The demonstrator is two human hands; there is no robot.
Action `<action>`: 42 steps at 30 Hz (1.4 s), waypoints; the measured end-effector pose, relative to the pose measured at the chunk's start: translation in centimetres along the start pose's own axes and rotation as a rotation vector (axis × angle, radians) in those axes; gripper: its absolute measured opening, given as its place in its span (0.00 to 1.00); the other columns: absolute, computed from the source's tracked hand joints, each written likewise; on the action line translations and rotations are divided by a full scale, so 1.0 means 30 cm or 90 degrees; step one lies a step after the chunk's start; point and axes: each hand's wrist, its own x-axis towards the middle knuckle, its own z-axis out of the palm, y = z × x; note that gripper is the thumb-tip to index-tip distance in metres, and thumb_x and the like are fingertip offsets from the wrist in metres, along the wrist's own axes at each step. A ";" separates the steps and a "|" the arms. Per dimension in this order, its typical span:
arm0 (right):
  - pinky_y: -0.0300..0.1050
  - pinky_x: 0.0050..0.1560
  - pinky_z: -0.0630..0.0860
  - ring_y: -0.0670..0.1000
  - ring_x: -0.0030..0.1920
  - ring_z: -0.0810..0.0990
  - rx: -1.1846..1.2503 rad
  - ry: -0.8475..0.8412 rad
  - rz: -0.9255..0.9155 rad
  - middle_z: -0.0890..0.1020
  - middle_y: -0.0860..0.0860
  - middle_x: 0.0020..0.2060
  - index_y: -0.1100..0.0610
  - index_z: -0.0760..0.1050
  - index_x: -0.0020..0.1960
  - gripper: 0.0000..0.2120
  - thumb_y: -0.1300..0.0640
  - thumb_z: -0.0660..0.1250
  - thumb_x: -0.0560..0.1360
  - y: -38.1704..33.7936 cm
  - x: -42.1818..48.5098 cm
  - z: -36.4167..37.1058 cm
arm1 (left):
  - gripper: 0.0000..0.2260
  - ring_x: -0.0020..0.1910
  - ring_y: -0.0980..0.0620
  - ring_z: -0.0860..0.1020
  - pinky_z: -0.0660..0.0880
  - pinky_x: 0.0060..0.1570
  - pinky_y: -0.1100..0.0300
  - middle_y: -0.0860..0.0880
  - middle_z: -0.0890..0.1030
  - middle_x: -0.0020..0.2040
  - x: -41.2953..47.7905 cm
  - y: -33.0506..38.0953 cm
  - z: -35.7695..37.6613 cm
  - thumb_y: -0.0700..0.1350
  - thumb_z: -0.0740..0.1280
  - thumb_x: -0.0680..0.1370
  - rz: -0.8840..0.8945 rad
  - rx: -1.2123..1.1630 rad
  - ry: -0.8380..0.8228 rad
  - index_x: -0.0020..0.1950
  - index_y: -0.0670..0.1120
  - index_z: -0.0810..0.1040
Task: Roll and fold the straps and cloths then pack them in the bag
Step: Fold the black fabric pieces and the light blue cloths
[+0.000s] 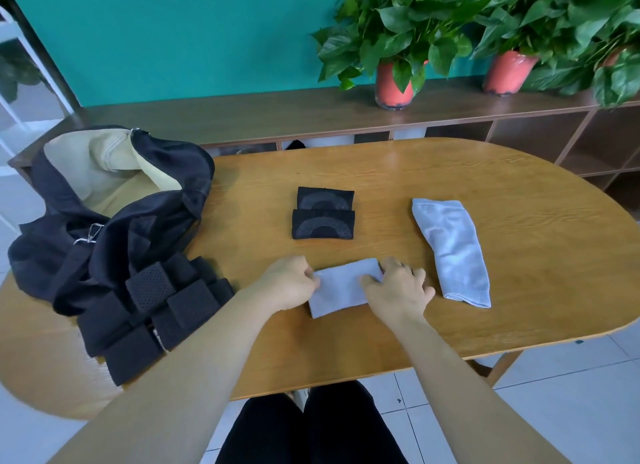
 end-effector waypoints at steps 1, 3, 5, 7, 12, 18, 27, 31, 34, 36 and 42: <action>0.50 0.53 0.59 0.54 0.57 0.68 0.048 0.004 0.004 0.74 0.47 0.40 0.53 0.69 0.47 0.07 0.50 0.62 0.74 -0.004 0.017 -0.004 | 0.09 0.40 0.53 0.73 0.70 0.38 0.60 0.51 0.75 0.46 0.009 0.006 -0.021 0.51 0.61 0.80 0.006 -0.052 0.022 0.55 0.47 0.74; 0.49 0.52 0.58 0.52 0.52 0.72 0.142 0.023 0.002 0.73 0.45 0.34 0.52 0.69 0.47 0.08 0.48 0.64 0.74 -0.031 0.063 -0.020 | 0.08 0.39 0.56 0.74 0.71 0.36 0.61 0.52 0.76 0.46 0.049 0.017 -0.069 0.50 0.63 0.79 0.023 -0.164 0.094 0.54 0.48 0.75; 0.48 0.51 0.57 0.51 0.50 0.74 0.202 0.055 -0.006 0.75 0.43 0.37 0.50 0.69 0.50 0.11 0.46 0.66 0.73 -0.079 0.123 -0.036 | 0.08 0.36 0.56 0.73 0.69 0.32 0.63 0.52 0.76 0.42 0.114 0.030 -0.115 0.49 0.65 0.78 0.038 -0.240 0.185 0.54 0.48 0.76; 0.47 0.52 0.56 0.50 0.50 0.74 0.223 0.080 -0.015 0.76 0.43 0.40 0.49 0.69 0.52 0.13 0.44 0.67 0.72 -0.133 0.194 -0.042 | 0.10 0.36 0.59 0.73 0.67 0.32 0.64 0.54 0.74 0.41 0.184 0.039 -0.151 0.50 0.66 0.77 0.037 -0.278 0.260 0.55 0.47 0.77; 0.46 0.51 0.55 0.48 0.49 0.68 0.199 0.122 -0.024 0.71 0.41 0.34 0.48 0.66 0.51 0.14 0.44 0.67 0.73 -0.240 0.363 -0.004 | 0.13 0.37 0.60 0.72 0.66 0.34 0.66 0.57 0.72 0.40 0.348 0.043 -0.205 0.50 0.67 0.78 0.021 -0.302 0.341 0.59 0.46 0.76; 0.48 0.51 0.57 0.50 0.49 0.70 0.185 0.150 0.015 0.72 0.43 0.30 0.49 0.66 0.50 0.13 0.44 0.67 0.73 -0.269 0.486 0.094 | 0.15 0.49 0.52 0.75 0.69 0.47 0.61 0.50 0.77 0.52 0.497 0.041 -0.208 0.48 0.67 0.78 0.002 -0.362 0.365 0.63 0.46 0.74; 0.49 0.51 0.60 0.50 0.49 0.71 0.108 0.169 0.011 0.73 0.44 0.32 0.50 0.69 0.54 0.17 0.38 0.64 0.74 -0.275 0.535 0.123 | 0.22 0.66 0.49 0.72 0.67 0.62 0.60 0.46 0.73 0.68 0.526 0.016 -0.171 0.46 0.64 0.80 0.036 -0.307 0.321 0.73 0.46 0.65; 0.50 0.53 0.60 0.53 0.54 0.71 0.094 0.213 0.006 0.79 0.49 0.47 0.51 0.72 0.55 0.16 0.40 0.61 0.75 -0.268 0.500 0.076 | 0.22 0.68 0.51 0.70 0.67 0.67 0.57 0.46 0.71 0.70 0.465 0.025 -0.182 0.45 0.62 0.81 0.059 -0.289 0.327 0.75 0.45 0.64; 0.52 0.58 0.61 0.54 0.59 0.69 0.081 0.219 0.008 0.76 0.51 0.55 0.51 0.73 0.58 0.15 0.43 0.61 0.77 -0.240 0.444 0.028 | 0.21 0.69 0.51 0.70 0.67 0.68 0.56 0.47 0.71 0.70 0.398 0.045 -0.176 0.45 0.61 0.81 0.079 -0.259 0.331 0.74 0.46 0.64; 0.52 0.59 0.61 0.55 0.61 0.68 0.070 0.219 0.000 0.76 0.52 0.57 0.51 0.73 0.58 0.14 0.46 0.61 0.76 -0.209 0.402 0.000 | 0.20 0.69 0.51 0.70 0.66 0.66 0.58 0.46 0.72 0.69 0.356 0.060 -0.161 0.45 0.60 0.81 0.088 -0.237 0.324 0.74 0.47 0.65; 0.51 0.58 0.60 0.56 0.63 0.67 0.016 0.234 0.007 0.75 0.53 0.59 0.51 0.73 0.61 0.15 0.54 0.63 0.74 -0.010 0.239 -0.121 | 0.16 0.66 0.51 0.71 0.66 0.56 0.65 0.46 0.75 0.66 0.188 0.125 -0.060 0.42 0.59 0.82 0.152 -0.201 0.280 0.70 0.47 0.71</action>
